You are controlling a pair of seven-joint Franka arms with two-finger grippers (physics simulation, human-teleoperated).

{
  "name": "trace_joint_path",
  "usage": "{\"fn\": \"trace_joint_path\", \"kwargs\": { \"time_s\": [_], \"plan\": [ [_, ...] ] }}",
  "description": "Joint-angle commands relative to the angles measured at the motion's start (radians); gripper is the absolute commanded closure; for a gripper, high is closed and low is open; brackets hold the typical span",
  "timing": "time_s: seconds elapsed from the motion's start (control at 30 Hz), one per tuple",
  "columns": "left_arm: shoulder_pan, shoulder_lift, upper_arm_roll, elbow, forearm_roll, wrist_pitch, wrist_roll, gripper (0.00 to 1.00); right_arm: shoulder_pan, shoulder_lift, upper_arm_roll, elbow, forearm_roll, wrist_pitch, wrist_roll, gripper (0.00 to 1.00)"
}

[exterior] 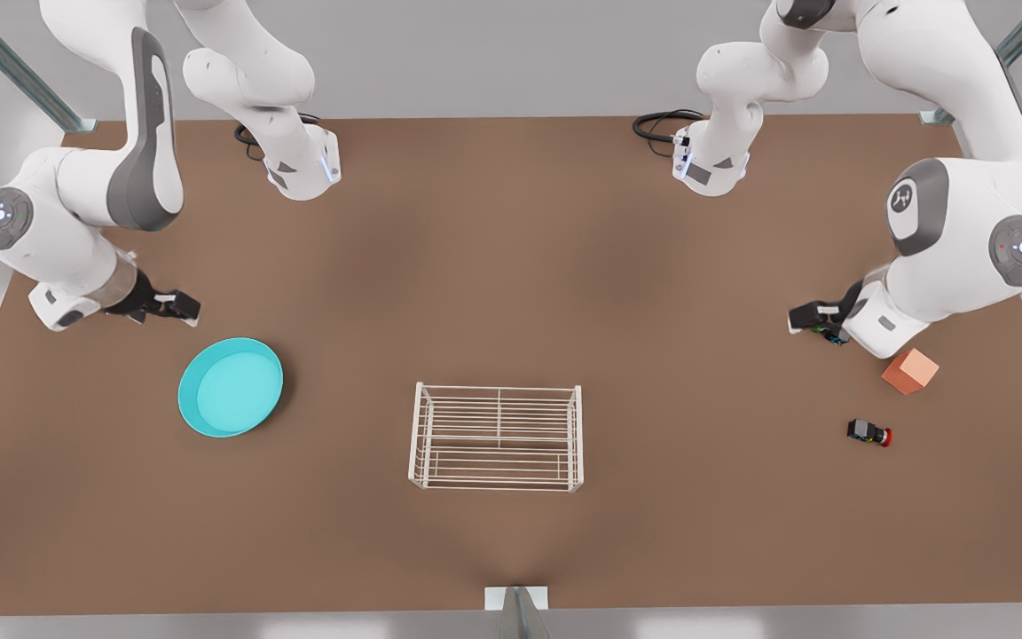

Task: Place the plate on the shelf with right arm and place the red button switch in the plate with left arm

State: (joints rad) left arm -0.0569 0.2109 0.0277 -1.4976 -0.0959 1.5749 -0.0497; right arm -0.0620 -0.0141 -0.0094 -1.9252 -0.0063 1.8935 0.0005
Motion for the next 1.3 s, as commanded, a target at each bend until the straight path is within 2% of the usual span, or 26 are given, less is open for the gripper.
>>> {"fn": "trace_joint_path", "kwargs": {
  "time_s": [0.0, 0.03, 0.07, 0.1, 0.17, 0.3, 0.4, 0.47, 0.57, 0.8, 0.93, 1.0, 1.13, 1.27],
  "plan": [
    [-0.001, 0.001, 0.000, 0.003, 0.002, 0.073, 0.036, 0.00, 0.013, 0.003, 0.000, 0.008, 0.000, 0.147, 0.004, 0.00],
    [-0.014, 0.008, 0.000, 0.017, 0.002, 0.073, 0.034, 0.00, 0.014, 0.010, 0.003, 0.008, -0.003, 0.138, 0.007, 0.00],
    [-0.014, 0.015, 0.001, 0.030, 0.008, 0.074, 0.044, 0.00, 0.013, 0.013, 0.003, 0.025, -0.006, 0.049, 0.006, 0.00],
    [-0.014, 0.015, 0.000, -0.016, 0.062, 0.070, 0.022, 0.00, 0.018, 0.043, 0.006, 0.049, -0.011, 0.007, 0.004, 0.00],
    [-0.024, 0.038, 0.000, -0.027, 0.059, 0.079, -0.205, 0.00, 0.011, 0.086, -0.001, 0.077, -0.018, -0.001, -0.109, 0.00],
    [0.043, 0.125, 0.015, -0.015, 0.065, 0.226, -0.720, 0.00, -0.108, 0.209, -0.003, 0.091, -0.027, 0.075, -0.283, 0.00],
    [0.037, 0.197, 0.015, 0.003, 0.059, 0.270, -1.165, 0.00, -0.170, 0.301, -0.003, 0.118, -0.026, 0.122, -0.352, 0.00],
    [0.066, 0.248, 0.015, 0.010, 0.058, 0.332, -1.277, 0.00, -0.209, 0.350, 0.025, 0.126, -0.021, 0.170, -0.355, 0.00],
    [0.184, 0.303, 0.015, -0.003, 0.067, 0.399, -1.277, 0.00, -0.344, 0.437, 0.166, 0.150, -0.006, 0.231, -0.355, 0.00],
    [0.215, 0.449, 0.017, -0.006, 0.073, 0.576, -1.273, 0.00, -0.371, 0.577, 0.170, 0.227, -0.001, 0.257, -0.353, 0.01],
    [0.247, 0.498, 0.017, -0.006, 0.076, 0.648, -1.107, 0.00, -0.389, 0.605, 0.197, 0.221, -0.001, 0.260, -0.355, 0.04],
    [0.276, 0.513, 0.017, -0.053, 0.074, 0.717, -0.975, 0.00, -0.400, 0.632, 0.198, 0.219, -0.003, 0.259, -0.356, 0.06],
    [0.272, 0.527, 0.017, -0.049, 0.091, 0.737, -0.967, 0.00, -0.410, 0.655, 0.201, 0.218, -0.004, 0.259, -0.372, 0.12],
    [0.272, 0.548, 0.017, -0.043, 0.105, 0.751, -0.967, 0.00, -0.440, 0.675, 0.218, 0.218, -0.004, 0.259, -0.389, 0.25]
  ]
}}
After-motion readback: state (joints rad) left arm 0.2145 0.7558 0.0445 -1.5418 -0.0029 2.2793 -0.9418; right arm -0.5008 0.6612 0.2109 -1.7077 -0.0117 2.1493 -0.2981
